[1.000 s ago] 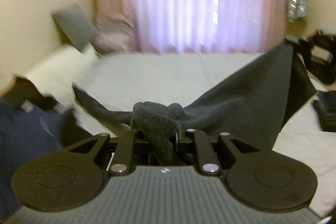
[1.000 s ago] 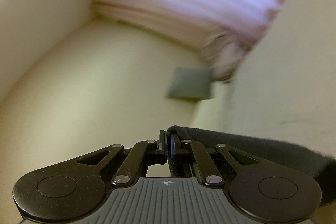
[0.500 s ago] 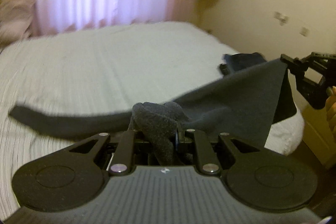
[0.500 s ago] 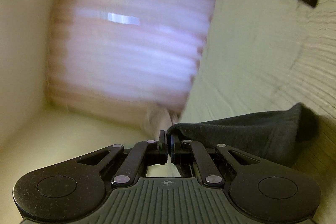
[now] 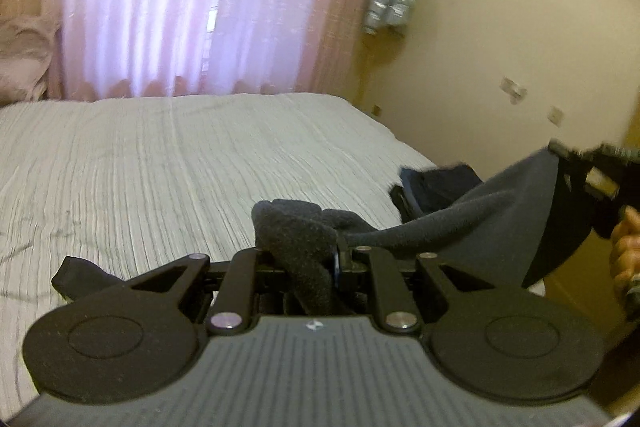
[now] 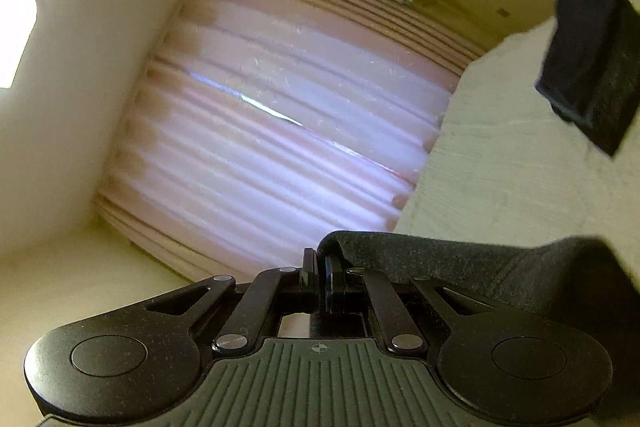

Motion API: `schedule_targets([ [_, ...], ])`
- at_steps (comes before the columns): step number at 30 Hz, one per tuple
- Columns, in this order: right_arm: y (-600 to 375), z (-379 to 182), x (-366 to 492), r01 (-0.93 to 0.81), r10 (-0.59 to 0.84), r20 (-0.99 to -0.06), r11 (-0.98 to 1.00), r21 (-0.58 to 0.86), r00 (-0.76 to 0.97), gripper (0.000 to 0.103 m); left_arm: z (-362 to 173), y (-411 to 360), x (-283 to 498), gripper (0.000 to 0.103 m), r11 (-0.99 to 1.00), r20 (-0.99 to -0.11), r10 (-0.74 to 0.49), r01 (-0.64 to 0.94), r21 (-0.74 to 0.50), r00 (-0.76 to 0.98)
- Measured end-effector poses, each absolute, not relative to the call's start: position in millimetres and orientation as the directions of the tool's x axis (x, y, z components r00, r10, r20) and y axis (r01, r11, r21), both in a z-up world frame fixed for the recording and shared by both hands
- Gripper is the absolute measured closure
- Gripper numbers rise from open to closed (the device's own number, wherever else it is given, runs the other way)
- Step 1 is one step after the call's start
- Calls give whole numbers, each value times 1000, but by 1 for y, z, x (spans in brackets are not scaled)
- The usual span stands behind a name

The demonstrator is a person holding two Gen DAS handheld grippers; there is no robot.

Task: Fold clothes
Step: 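Lift the grey sweatpants off the pile with both grippers, then lay the sweatpants flat on the bed and open both grippers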

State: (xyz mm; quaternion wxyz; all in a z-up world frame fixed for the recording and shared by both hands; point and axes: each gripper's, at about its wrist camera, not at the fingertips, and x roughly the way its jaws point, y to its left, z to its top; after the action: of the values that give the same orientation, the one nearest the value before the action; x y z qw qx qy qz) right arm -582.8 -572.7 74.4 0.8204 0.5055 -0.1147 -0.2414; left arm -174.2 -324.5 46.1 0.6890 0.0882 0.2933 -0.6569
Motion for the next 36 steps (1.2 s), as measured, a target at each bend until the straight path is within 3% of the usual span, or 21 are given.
schedule_targets([
  [3,-637,65,-525,355,-496,-133,385,852,858,100,32,-400,-146,87,203,-557,-830,939,-277,15],
  [5,-695,40,-476,400,-459,-206,377,835,864,100,10,-464,-125,80,290,-628,-776,915,-281,53],
  [7,-754,11,-429,450,-417,-290,365,815,862,97,-13,-471,-116,69,331,-677,-732,910,-249,81],
  [8,-777,-7,-412,485,-402,-340,347,802,850,88,-25,-471,-112,62,347,-698,-710,909,-230,94],
  [10,-808,-31,-387,544,-412,-394,359,759,822,15,-48,-472,-105,56,379,-739,-663,905,-192,121],
  [11,-822,-43,-376,568,-418,-415,366,737,808,9,-60,-472,-102,49,394,-758,-638,903,-171,134],
  [13,-826,-66,-371,569,-393,-428,394,722,814,9,-83,-472,-95,34,422,-794,-587,897,-130,161],
  [20,-782,-176,-403,689,-206,-658,238,684,724,9,-165,-474,-70,34,496,-887,-388,868,26,248],
  [24,-749,-228,-424,763,-149,-748,123,635,647,9,-226,-440,-77,34,253,-905,-262,929,271,336],
  [29,-709,-261,-441,798,-131,-793,-16,602,595,9,-280,-418,-81,34,-197,-826,-347,826,528,445],
  [33,-689,-286,-436,783,-161,-786,-99,614,596,9,-311,-414,-73,34,-443,-793,-474,675,590,383],
  [36,-678,-304,-431,772,-193,-781,-133,621,594,9,-304,-422,-65,38,-451,-812,-476,698,556,339],
])
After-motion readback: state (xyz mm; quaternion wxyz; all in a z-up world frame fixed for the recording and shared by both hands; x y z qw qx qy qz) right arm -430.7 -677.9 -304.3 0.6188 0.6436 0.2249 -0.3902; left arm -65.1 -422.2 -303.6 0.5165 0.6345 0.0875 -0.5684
